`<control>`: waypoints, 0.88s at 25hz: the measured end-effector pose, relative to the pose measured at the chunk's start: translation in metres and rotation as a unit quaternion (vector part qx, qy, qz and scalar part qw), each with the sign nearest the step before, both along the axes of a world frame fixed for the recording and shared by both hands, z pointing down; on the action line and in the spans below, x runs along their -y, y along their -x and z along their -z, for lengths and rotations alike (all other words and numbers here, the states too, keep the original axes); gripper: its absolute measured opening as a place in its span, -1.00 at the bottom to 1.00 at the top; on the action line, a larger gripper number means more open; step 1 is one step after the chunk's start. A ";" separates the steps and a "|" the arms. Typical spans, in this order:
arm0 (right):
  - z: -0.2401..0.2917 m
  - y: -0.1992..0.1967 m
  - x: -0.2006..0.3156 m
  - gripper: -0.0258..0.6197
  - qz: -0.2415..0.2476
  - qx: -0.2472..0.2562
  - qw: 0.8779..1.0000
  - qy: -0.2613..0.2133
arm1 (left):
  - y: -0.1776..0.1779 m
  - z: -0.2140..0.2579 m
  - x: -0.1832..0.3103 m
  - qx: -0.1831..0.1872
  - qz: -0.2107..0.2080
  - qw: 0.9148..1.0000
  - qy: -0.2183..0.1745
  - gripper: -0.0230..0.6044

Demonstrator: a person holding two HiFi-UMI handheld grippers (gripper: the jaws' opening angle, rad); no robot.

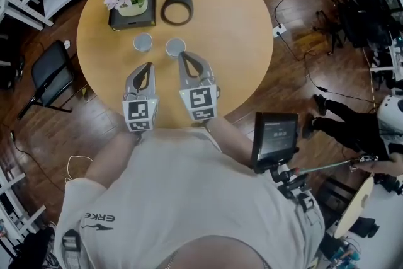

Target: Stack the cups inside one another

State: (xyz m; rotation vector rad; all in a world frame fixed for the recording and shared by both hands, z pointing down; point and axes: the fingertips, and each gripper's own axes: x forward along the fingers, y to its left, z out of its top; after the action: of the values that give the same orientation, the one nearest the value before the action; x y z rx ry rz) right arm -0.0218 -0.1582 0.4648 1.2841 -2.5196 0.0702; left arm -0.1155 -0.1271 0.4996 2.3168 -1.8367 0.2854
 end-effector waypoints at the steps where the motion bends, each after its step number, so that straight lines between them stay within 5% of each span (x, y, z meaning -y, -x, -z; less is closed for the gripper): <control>1: 0.002 0.001 -0.002 -0.88 0.004 0.001 1.000 -0.002 | 0.001 0.003 0.000 0.000 0.003 1.000 -0.004 -0.92; 22: 0.008 0.063 -0.012 -0.88 0.066 -0.007 0.998 0.005 | 0.069 0.015 -0.009 -0.006 0.071 0.997 -0.016 -0.92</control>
State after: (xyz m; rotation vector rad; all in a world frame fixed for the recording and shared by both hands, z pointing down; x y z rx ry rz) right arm -0.0851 -0.1461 0.4568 1.1087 -2.5818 0.0436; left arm -0.1849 -0.1176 0.4845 2.1886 -2.0021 0.2247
